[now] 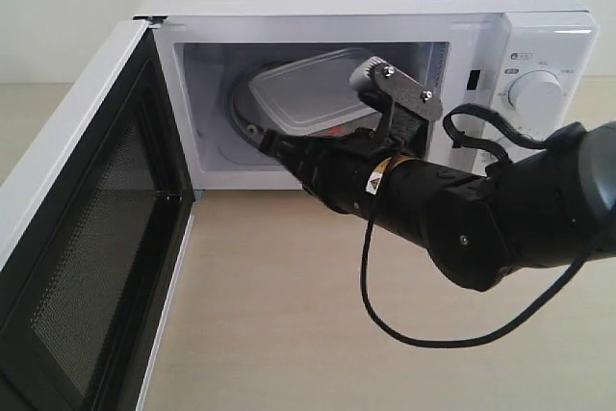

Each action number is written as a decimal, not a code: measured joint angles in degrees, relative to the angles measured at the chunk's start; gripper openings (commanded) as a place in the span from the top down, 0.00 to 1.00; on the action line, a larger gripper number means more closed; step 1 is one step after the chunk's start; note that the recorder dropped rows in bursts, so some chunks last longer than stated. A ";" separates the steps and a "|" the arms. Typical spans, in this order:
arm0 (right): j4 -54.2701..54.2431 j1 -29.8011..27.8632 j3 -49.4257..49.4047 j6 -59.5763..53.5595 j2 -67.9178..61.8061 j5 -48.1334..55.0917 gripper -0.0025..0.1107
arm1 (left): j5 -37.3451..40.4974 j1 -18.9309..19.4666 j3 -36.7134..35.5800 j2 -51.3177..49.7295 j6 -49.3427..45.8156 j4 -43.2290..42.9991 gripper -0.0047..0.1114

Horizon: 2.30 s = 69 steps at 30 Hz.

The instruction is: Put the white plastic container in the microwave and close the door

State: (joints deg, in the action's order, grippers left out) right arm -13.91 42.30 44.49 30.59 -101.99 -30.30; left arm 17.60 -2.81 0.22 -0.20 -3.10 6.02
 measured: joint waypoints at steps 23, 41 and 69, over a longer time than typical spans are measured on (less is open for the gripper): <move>-6.22 -1.40 6.76 -30.59 -12.88 -9.07 0.98 | 0.00 0.00 0.00 0.00 0.00 0.00 0.92; -7.35 -5.13 15.87 -30.59 -15.70 0.95 0.98 | 0.00 0.00 0.00 0.00 0.00 0.00 0.92; -6.53 1.59 -9.69 -37.23 10.92 7.08 0.98 | 0.00 0.00 0.00 0.00 0.00 0.00 0.92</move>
State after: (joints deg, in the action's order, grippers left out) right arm -20.44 43.89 34.80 -6.64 -91.07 -23.22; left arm 17.60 -2.81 0.22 -0.20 -3.10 6.02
